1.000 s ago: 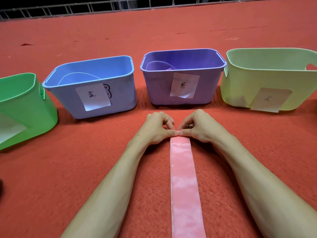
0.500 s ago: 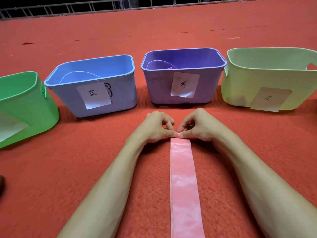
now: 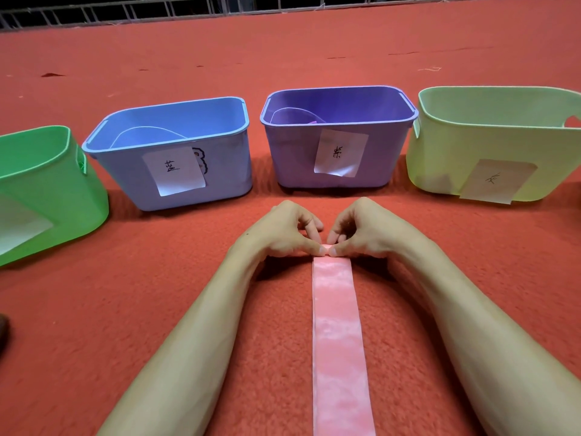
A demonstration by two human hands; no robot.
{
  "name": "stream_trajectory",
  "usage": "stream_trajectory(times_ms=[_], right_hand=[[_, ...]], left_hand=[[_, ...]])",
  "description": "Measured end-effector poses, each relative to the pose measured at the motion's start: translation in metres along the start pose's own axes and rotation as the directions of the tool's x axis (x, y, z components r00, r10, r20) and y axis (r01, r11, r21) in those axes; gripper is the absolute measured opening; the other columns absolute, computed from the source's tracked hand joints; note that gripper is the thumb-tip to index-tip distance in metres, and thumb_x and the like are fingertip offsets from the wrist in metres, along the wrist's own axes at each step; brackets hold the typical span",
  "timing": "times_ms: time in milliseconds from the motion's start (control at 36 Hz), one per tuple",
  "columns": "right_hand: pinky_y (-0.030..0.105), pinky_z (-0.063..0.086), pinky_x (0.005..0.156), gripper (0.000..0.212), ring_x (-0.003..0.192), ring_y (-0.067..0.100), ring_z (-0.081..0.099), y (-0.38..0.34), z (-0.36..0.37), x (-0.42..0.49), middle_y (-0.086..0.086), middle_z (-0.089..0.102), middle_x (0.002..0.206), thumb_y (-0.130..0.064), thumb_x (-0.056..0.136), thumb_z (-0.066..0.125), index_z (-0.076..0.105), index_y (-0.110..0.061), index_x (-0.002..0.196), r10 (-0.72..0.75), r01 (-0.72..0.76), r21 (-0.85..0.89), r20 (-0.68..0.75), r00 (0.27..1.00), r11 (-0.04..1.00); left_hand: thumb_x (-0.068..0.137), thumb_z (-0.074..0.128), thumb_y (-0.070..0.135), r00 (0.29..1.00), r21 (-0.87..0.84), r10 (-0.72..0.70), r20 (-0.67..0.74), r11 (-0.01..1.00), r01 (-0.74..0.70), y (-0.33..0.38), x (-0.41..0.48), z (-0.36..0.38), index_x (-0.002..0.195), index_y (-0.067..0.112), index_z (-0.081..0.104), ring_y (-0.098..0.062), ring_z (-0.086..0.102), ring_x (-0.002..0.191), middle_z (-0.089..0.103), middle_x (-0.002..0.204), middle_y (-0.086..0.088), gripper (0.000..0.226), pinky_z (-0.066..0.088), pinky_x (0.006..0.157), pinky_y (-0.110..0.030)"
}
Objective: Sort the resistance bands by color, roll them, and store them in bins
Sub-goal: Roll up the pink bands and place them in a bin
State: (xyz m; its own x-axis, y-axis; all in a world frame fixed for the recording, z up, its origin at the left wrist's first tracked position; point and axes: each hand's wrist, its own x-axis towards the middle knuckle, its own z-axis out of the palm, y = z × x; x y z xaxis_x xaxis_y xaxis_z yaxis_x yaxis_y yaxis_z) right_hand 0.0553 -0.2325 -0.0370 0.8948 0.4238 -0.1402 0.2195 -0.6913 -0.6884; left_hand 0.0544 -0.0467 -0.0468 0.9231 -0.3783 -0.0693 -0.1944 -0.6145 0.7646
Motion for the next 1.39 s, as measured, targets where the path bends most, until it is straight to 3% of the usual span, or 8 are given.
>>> stream_trajectory(times_ms=[111,250,417,583,667,806,1139,1389], right_hand=[[0.031,0.05,0.061,0.013,0.055,0.01,0.056,-0.002,0.001,-0.001,-0.002,0.063,0.062,-0.012,0.067,0.084,0.072,-0.014,0.071,0.002,-0.002,0.013,0.007,1.0,1.0],[0.022,0.044,0.054,0.016,0.052,0.007,0.052,-0.005,0.0,-0.003,-0.004,0.059,0.061,-0.01,0.066,0.085,0.071,-0.017,0.068,0.003,-0.003,0.007,0.018,1.0,1.0],[0.021,0.043,0.054,0.017,0.052,0.007,0.051,-0.006,0.001,-0.003,-0.006,0.058,0.06,-0.012,0.064,0.087,0.072,-0.018,0.068,-0.002,0.001,0.016,0.026,1.0,1.0],[0.03,0.043,0.059,0.005,0.058,0.016,0.053,0.0,-0.006,-0.008,0.012,0.069,0.067,-0.011,0.076,0.078,0.076,-0.013,0.071,-0.036,0.023,0.165,0.073,0.997,0.986],[0.028,0.044,0.058,0.011,0.056,0.012,0.052,0.0,-0.004,-0.008,0.007,0.068,0.064,-0.005,0.078,0.075,0.075,-0.013,0.07,-0.041,0.033,0.166,0.049,0.998,0.986],[0.027,0.04,0.057,0.008,0.053,0.009,0.047,-0.002,-0.004,-0.007,-0.004,0.059,0.056,-0.018,0.072,0.083,0.077,-0.016,0.077,0.001,-0.009,0.094,0.084,0.996,0.996],[0.024,0.042,0.055,0.016,0.051,0.009,0.051,-0.011,-0.003,-0.009,-0.004,0.058,0.06,-0.017,0.064,0.087,0.073,-0.016,0.071,0.032,-0.026,-0.039,0.143,0.989,0.999],[0.023,0.042,0.054,0.016,0.051,0.008,0.051,-0.009,-0.005,-0.011,-0.007,0.059,0.056,-0.017,0.064,0.087,0.073,-0.016,0.071,-0.008,0.004,0.021,0.172,0.985,1.0]], left_hand=[[0.066,0.086,0.015,0.999,0.005,-0.025,0.02,1.0,0.025,0.002,-0.001,-0.001,0.064,0.02,0.073,-0.001,0.061,0.097,0.064,0.101,0.01,0.014,0.044,0.081,-0.015],[0.064,0.088,0.019,0.999,0.013,-0.03,0.02,0.999,0.03,0.002,-0.001,-0.001,0.069,0.025,0.073,-0.003,0.064,0.092,0.07,0.094,0.006,0.016,0.049,0.096,-0.028],[0.074,0.08,0.012,0.998,0.077,-0.025,0.063,0.997,0.02,0.008,-0.004,-0.004,0.08,0.018,0.077,-0.004,0.058,0.102,0.062,0.109,0.009,0.01,0.037,0.078,-0.004],[0.068,0.085,0.013,0.997,0.088,-0.034,0.067,0.996,0.028,0.012,-0.005,-0.001,0.063,0.027,0.071,-0.007,0.061,0.105,0.063,0.102,0.013,0.021,0.044,0.097,-0.023],[0.068,0.085,0.013,0.997,0.106,-0.033,0.063,0.994,0.027,0.012,-0.005,-0.001,0.06,0.03,0.069,-0.007,0.061,0.104,0.064,0.101,0.014,0.024,0.044,0.095,-0.025],[0.062,0.087,0.021,0.997,0.163,-0.037,0.068,0.986,0.025,0.011,-0.006,0.0,0.054,0.035,0.069,-0.013,0.057,0.109,0.064,0.1,0.021,0.024,0.041,0.104,-0.039],[0.065,0.085,0.013,0.99,0.157,-0.062,0.127,0.987,0.042,0.024,-0.014,-0.008,0.074,0.017,0.078,-0.003,0.058,0.106,0.06,0.102,0.022,0.011,0.05,0.096,-0.04],[0.065,0.085,0.022,0.984,0.264,-0.116,0.133,0.961,0.078,0.025,-0.009,-0.003,0.072,0.02,0.077,-0.03,0.068,0.095,0.063,0.096,0.023,0.011,0.054,0.086,-0.043]])
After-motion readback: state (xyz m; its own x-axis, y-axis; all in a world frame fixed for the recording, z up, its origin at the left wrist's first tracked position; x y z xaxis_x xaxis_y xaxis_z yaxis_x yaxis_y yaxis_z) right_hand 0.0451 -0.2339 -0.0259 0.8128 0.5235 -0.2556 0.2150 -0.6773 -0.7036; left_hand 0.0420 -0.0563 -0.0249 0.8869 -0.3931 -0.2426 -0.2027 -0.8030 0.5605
